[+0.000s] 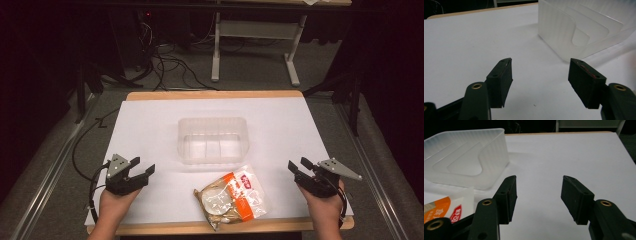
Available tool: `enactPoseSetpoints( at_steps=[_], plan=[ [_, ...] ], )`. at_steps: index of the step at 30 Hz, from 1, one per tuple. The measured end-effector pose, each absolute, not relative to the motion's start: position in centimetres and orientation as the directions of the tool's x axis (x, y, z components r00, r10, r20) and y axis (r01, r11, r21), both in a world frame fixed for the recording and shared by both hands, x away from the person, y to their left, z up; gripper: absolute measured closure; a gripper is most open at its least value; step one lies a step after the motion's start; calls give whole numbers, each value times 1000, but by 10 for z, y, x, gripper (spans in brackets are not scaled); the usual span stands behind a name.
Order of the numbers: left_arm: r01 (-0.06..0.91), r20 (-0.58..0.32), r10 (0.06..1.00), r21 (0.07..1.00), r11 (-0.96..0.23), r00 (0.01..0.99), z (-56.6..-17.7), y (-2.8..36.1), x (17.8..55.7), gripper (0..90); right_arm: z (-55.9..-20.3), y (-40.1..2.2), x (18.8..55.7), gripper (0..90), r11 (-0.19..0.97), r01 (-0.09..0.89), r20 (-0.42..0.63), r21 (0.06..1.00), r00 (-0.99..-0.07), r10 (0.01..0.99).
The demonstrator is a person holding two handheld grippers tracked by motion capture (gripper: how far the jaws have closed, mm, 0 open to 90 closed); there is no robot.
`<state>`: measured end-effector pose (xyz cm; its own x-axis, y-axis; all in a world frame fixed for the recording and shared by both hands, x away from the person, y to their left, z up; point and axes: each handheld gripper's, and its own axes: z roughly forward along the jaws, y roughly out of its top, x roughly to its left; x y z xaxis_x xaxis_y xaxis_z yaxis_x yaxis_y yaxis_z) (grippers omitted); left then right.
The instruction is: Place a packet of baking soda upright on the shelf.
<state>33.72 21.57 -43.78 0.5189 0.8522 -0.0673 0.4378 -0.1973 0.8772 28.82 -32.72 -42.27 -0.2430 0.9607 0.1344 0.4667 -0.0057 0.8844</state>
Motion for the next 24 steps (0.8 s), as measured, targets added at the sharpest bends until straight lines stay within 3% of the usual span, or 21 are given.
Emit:
enactPoseSetpoints(
  at_steps=[10, 18, 24],
  plan=[
    [431, -53, 852, 877, -210, 522, -438, 215, 337, 357, -422, -291, 286, 393, 85, 493, 110, 866, -354, 929],
    [426, -27, 842, 871, -245, 538, -439, 210, 336, 355, -434, -264, 291, 325, 136, 574, 171, 807, -448, 878],
    [421, -10, 836, 867, -266, 548, -440, 208, 336, 353, -445, -254, 296, 289, 168, 634, 201, 755, -468, 861]
  ],
)
